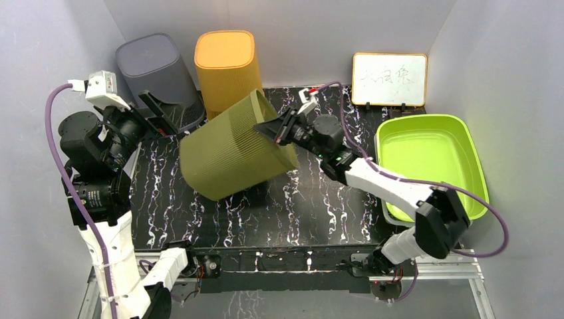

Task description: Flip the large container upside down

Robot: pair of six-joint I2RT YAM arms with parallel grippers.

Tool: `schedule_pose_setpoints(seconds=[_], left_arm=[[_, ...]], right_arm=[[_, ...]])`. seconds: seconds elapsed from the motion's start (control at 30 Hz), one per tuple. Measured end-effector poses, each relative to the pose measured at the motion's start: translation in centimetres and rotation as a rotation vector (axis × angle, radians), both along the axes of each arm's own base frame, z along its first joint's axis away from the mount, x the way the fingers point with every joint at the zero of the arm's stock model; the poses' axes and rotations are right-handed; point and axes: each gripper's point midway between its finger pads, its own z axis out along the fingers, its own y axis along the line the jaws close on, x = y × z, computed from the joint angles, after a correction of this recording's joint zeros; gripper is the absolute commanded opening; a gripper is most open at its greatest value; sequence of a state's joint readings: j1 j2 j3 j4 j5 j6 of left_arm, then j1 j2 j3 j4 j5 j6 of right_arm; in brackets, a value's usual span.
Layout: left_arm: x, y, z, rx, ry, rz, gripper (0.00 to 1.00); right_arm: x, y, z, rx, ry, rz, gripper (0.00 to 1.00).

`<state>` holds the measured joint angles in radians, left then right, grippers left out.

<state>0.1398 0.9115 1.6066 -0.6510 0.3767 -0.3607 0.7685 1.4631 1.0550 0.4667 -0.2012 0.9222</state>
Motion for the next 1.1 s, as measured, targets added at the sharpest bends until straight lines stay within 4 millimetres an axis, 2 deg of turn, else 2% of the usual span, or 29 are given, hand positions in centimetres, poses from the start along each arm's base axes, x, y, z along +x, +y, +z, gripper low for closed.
schedule_pose_setpoints(seconds=[0.23, 0.33, 0.53, 0.63, 0.7, 0.77, 0.87, 1.0, 1.1], left_arm=[[-1.0, -0.7, 1.1, -0.028, -0.036, -0.024, 0.98], [-1.3, -0.7, 1.5, -0.027, -0.047, -0.022, 0.98], [-1.5, -0.7, 2.0, -0.024, -0.061, -0.023, 0.98], [-1.5, -0.7, 2.0, -0.024, -0.059, -0.023, 0.98], [-1.4, -0.7, 1.9, -0.024, -0.058, -0.023, 0.98], [-1.3, -0.7, 1.9, -0.022, -0.056, -0.023, 0.98], [-1.1, -0.6, 2.2, -0.009, -0.053, -0.021, 0.98], [-0.7, -0.5, 2.8, 0.003, -0.063, -0.017, 0.98], [-0.6, -0.5, 2.8, 0.005, -0.06, -0.019, 0.98]], right_arm=[[-3.9, 6.4, -0.8, 0.099, -0.046, 0.114, 0.0], [-4.3, 8.3, -1.6, 0.182, -0.021, 0.145, 0.0], [-2.9, 9.9, -4.8, 0.35, 0.074, 0.14, 0.0], [-1.3, 11.1, -7.1, 0.447, 0.15, 0.135, 0.0], [-0.3, 12.3, -7.8, 0.526, 0.192, 0.156, 0.0], [0.5, 13.2, -7.8, 0.587, 0.211, 0.168, 0.0], [1.3, 13.5, -6.9, 0.646, 0.226, 0.167, 0.0], [1.6, 13.8, -5.3, 0.72, 0.266, 0.199, 0.0], [1.7, 14.1, -5.2, 0.767, 0.322, 0.221, 0.0]])
